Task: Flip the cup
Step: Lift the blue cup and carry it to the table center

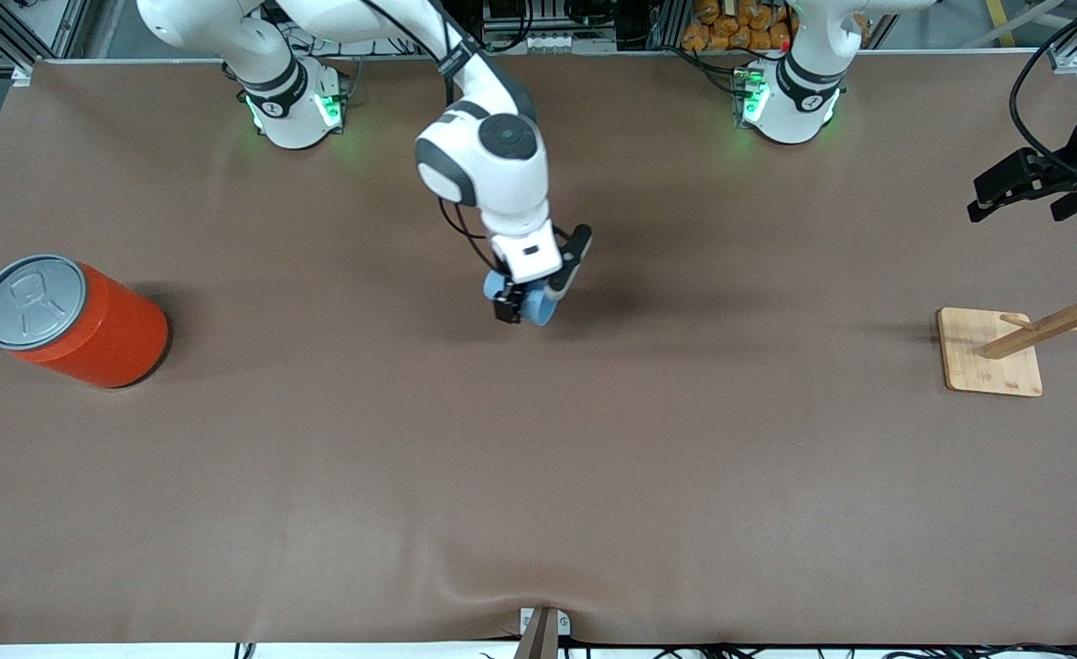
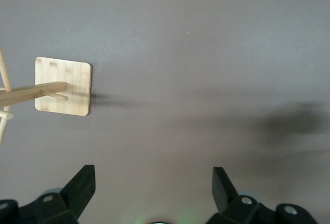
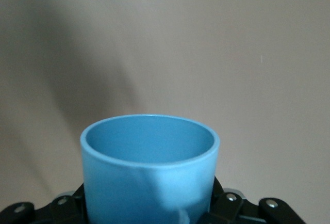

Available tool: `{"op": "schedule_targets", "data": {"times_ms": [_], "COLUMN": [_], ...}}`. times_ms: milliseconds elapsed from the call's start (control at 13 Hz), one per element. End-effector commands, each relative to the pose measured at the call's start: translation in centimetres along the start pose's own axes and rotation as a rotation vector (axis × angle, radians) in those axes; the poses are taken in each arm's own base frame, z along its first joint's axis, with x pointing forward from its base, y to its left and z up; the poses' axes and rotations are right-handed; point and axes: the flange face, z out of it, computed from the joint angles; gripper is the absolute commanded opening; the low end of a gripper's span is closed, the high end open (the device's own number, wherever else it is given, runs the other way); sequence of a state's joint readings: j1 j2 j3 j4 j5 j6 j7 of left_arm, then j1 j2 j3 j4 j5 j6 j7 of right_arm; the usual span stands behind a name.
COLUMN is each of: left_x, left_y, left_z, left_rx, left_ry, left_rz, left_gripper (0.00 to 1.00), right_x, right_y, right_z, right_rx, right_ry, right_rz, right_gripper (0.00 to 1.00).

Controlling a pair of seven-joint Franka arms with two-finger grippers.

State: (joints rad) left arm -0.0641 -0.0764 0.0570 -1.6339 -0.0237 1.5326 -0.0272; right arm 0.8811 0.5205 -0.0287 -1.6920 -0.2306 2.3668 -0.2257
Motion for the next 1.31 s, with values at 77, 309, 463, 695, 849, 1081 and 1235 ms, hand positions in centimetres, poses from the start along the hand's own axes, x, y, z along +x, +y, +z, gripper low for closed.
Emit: {"op": "schedule_targets", "data": {"times_ms": [77, 309, 463, 695, 849, 1081, 1235], "left_x": [1.0, 1.6, 1.7, 2.0, 2.6, 3.2, 3.4], "left_y": [-0.2, -0.1, 0.2, 0.3, 0.6, 0.9, 0.9], "left_z": [1.4, 2.5, 2.7, 3.3, 4.4, 5.8, 6.3], "left_rx": [-0.013, -0.015, -0.03, -0.059, -0.086, -0.106, -0.105], "left_ry": [-0.038, -0.058, -0.061, -0.074, -0.098, -0.126, -0.135], "left_rz": [-0.008, -0.008, -0.007, -0.014, -0.017, -0.022, -0.026], "left_gripper": [1.0, 1.0, 1.0, 1.0, 1.0, 1.0, 1.0], "right_x": [5.1, 5.3, 5.0, 4.7, 4.5, 4.4, 4.7], "right_y": [-3.5, -4.9, -5.3, -6.3, -6.6, -6.9, -7.9], "right_z": [5.1, 8.5, 10.0, 11.6, 11.9, 12.1, 11.9], "right_rx": [-0.088, -0.092, -0.13, -0.176, -0.174, -0.172, -0.167], "right_ry": [0.083, 0.147, 0.146, 0.121, 0.115, 0.102, 0.106], "right_rz": [-0.161, -0.189, -0.261, -0.351, -0.355, -0.352, -0.322], "right_gripper": [0.42, 0.42, 0.44, 0.5, 0.66, 1.0, 1.0]}}
